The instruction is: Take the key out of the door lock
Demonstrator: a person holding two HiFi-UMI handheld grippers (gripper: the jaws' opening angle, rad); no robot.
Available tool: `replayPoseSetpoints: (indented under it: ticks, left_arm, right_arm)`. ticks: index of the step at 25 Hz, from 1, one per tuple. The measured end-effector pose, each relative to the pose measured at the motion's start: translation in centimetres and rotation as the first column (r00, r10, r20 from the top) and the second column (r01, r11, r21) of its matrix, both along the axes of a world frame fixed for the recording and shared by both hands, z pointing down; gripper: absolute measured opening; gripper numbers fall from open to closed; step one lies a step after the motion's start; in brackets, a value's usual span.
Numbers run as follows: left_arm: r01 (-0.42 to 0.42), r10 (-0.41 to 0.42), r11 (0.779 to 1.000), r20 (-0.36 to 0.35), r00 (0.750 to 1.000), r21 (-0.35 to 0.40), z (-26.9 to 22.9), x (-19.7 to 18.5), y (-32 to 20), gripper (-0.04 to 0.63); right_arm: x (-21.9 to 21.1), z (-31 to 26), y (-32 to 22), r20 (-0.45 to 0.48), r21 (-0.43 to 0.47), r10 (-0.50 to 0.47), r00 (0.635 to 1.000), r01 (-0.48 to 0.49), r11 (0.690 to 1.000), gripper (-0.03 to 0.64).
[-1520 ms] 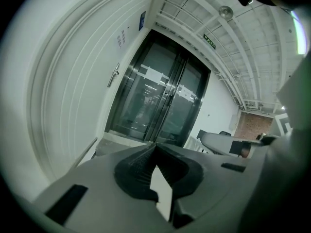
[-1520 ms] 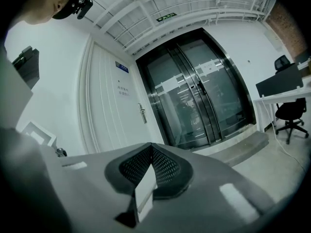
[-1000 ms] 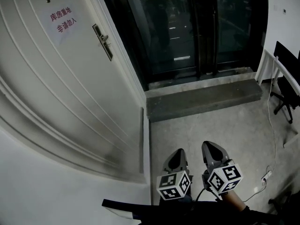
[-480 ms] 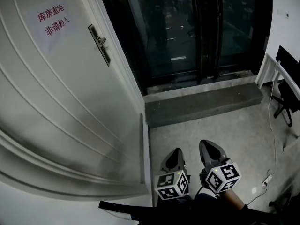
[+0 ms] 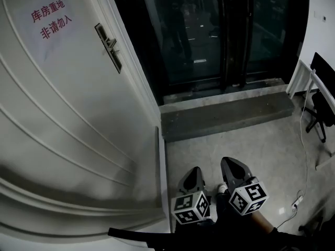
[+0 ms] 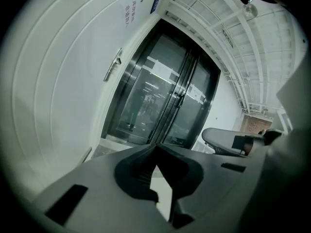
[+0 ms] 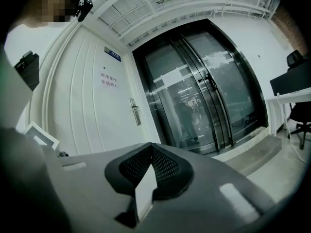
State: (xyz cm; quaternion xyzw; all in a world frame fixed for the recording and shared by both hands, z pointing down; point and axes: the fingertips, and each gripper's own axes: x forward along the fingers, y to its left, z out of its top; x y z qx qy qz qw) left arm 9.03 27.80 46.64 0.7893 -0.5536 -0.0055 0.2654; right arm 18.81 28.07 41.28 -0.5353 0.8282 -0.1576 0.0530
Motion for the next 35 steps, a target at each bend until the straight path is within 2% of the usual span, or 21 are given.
replayPoseSetpoints:
  ticks: [7,25,35]
  left_arm:
    - [0.036,-0.036,0.999,0.002,0.999,-0.01,0.3,0.0,-4.6,-0.001]
    - [0.057,-0.057,0.998,0.005,0.998,0.009,-1.8,8.1,-21.3,0.0]
    - [0.045,-0.045,0.999,0.009,0.999,-0.011,-1.2,11.8,-25.9,0.0]
  right_arm:
    - [0.3,0.1,-5.0,0.004,0.004,-0.016,1.0,0.016,1.0,0.002]
    - [8.5,-1.7,-21.9,0.034,0.02,-0.052,0.998,0.052,0.998,0.002]
    - [12.0,-0.7,-26.7,0.046,-0.006,-0.057,0.997,0.057,0.998,0.002]
